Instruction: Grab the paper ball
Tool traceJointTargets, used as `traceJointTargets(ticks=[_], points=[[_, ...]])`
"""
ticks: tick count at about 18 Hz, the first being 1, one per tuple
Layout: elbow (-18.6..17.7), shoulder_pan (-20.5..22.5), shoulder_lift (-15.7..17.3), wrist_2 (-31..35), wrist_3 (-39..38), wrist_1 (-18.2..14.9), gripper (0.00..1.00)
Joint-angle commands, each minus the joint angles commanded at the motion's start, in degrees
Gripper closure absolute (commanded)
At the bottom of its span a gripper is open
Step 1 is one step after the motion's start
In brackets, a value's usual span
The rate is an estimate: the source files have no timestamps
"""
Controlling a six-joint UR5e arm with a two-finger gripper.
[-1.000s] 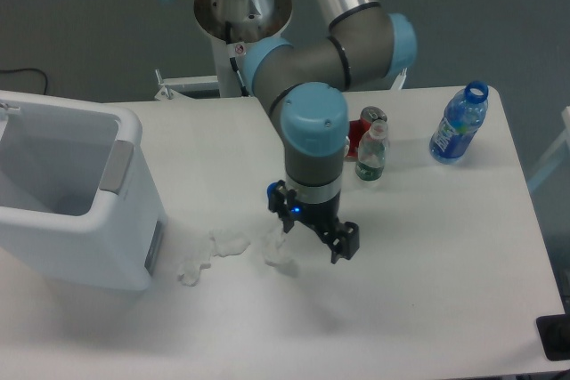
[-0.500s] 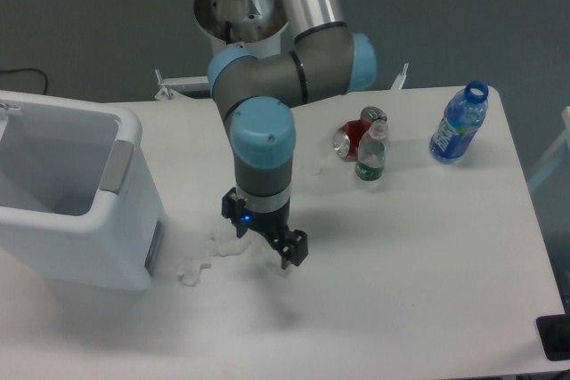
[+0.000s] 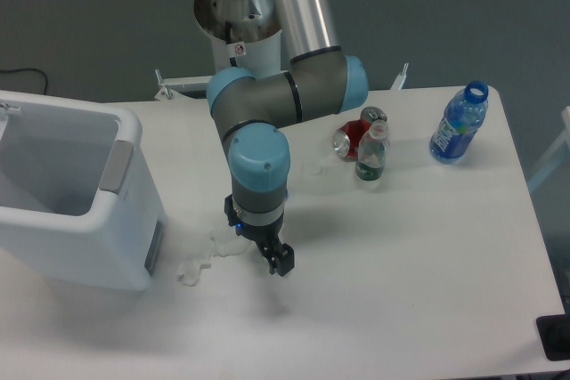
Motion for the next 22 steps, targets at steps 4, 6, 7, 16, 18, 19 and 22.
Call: traceJointTargets(ticks=[4,6,7,16,18,19,22], points=[[-1.1,1.1,0.2,0.1,3.3,-0.3,0.00],[-1.8,1.3,0.1,0.1,4.9,-0.2,0.00],[-1.9,1.3,0.0,0.1,5.0,-0.1,0.00],[-3.3,1.1,-1.3,1.4,4.3,0.3,0.04],[-3.2,1.0,-1.8,1.7,3.0,0.4,0.05],[-3.0,0.9,-1.9,2.3,2.1,0.4,0.06],[-2.7,0.4,-2.4,2.9,1.0,0.7,0.11]])
